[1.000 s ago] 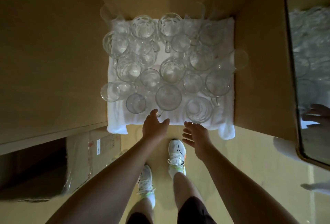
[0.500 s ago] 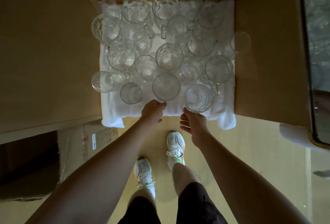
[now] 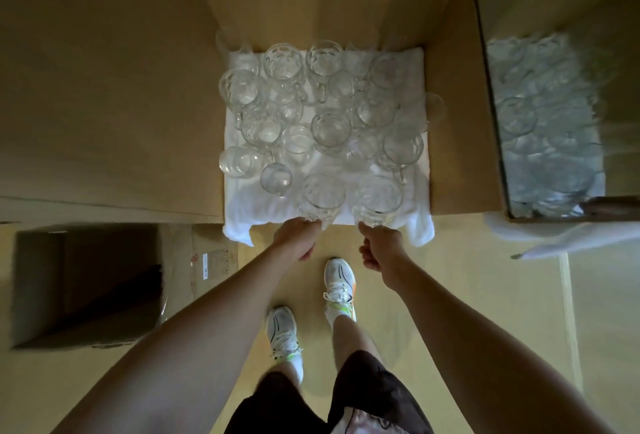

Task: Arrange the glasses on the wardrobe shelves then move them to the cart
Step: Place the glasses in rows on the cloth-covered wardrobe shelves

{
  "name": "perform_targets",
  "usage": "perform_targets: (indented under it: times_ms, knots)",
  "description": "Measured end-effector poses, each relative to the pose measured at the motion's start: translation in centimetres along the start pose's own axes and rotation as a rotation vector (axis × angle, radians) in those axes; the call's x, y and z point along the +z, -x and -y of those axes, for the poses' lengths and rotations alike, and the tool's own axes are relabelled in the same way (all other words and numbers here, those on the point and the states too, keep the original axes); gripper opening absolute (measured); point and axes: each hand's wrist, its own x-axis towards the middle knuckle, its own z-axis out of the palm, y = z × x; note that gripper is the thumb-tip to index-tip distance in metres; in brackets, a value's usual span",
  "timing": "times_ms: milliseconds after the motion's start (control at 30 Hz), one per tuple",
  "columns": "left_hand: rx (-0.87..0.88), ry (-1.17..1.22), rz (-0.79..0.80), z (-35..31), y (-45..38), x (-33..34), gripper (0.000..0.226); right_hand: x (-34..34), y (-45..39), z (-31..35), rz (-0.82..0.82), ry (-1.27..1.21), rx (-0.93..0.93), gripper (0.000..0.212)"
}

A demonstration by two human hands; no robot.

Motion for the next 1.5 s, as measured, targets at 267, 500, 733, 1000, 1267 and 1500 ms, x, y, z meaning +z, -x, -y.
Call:
perform_targets:
  times_ms: [267, 500, 733, 1000, 1267, 1500]
  knots:
    - [0.130, 0.059, -0.018, -2.9, 9.0, -4.5, 0.026, -0.9, 9.5, 2.8, -0.030, 0.041, -0.139, 0.030]
    - [0.329, 0.093, -0.020, -6.1, 17.8, -8.7, 0.023, -1.5, 17.9, 5.5, -0.031, -0.058, -0.315, 0.034]
    - [0.539, 0.147, 0.000, -9.0, 26.2, -12.3, 0.027, -3.3, 27.2, 8.3, -0.105, -0.085, -0.528, 0.030]
    - [0.717, 0.236, -0.011, -11.1, 35.6, -14.9, 0.029, -5.0, 36.1, 11.5, -0.130, -0.057, -0.738, 0.040]
    - [0.898, 0.306, -0.075, -11.0, 44.6, -15.9, 0.024, -8.7, 45.1, 12.5, -0.102, -0.026, -0.932, 0.042]
    - [0.986, 0.361, -0.153, -8.3, 51.6, -12.8, 0.028, -14.5, 50.7, 9.2, -0.074, 0.020, -1.042, 0.042]
